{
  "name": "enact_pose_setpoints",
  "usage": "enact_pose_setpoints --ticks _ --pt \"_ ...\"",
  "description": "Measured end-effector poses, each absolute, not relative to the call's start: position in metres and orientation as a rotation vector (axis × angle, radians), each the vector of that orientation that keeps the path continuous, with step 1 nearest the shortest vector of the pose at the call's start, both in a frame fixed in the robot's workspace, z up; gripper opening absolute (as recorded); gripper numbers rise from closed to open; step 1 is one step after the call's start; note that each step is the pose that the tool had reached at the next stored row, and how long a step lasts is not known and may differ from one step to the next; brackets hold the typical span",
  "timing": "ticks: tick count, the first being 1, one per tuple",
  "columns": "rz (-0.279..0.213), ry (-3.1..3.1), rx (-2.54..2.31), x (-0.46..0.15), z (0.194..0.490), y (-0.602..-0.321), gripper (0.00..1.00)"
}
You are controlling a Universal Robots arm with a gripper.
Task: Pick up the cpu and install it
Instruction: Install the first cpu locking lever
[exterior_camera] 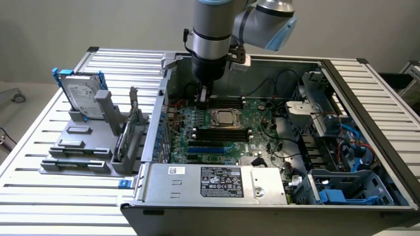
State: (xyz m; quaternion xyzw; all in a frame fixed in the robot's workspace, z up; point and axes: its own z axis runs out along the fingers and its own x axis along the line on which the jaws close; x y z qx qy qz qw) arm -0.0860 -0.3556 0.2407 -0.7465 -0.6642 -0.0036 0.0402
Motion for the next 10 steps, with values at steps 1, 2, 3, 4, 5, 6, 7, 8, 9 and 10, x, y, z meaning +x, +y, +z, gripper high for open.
enact_pose_setpoints --ticks 1,2,3,4,5,6,7,8,9,10 --pt "-0.007 -2.051 -2.277 -0.0860 0.2407 -0.3556 0.11" --pt "-0.002 -2.067 -2.268 -0.0860 0.2407 -0.3555 0.11" --pt "0.002 -2.084 -2.257 -0.0860 0.2407 -0.3555 0.11" --pt "0.006 -2.099 -2.247 -0.0860 0.2407 -0.3554 0.11" --pt "0.009 -2.114 -2.237 -0.0860 0.2407 -0.3553 0.11" --pt "0.012 -2.129 -2.227 -0.0860 0.2407 -0.3552 0.11" --pt "0.015 -2.144 -2.216 -0.0860 0.2407 -0.3551 0.11" --pt "0.017 -2.158 -2.206 -0.0860 0.2407 -0.3549 0.11" --pt "0.020 -2.173 -2.194 -0.0860 0.2407 -0.3547 0.11" --pt "0.023 -2.187 -2.183 -0.0860 0.2407 -0.3545 0.11"
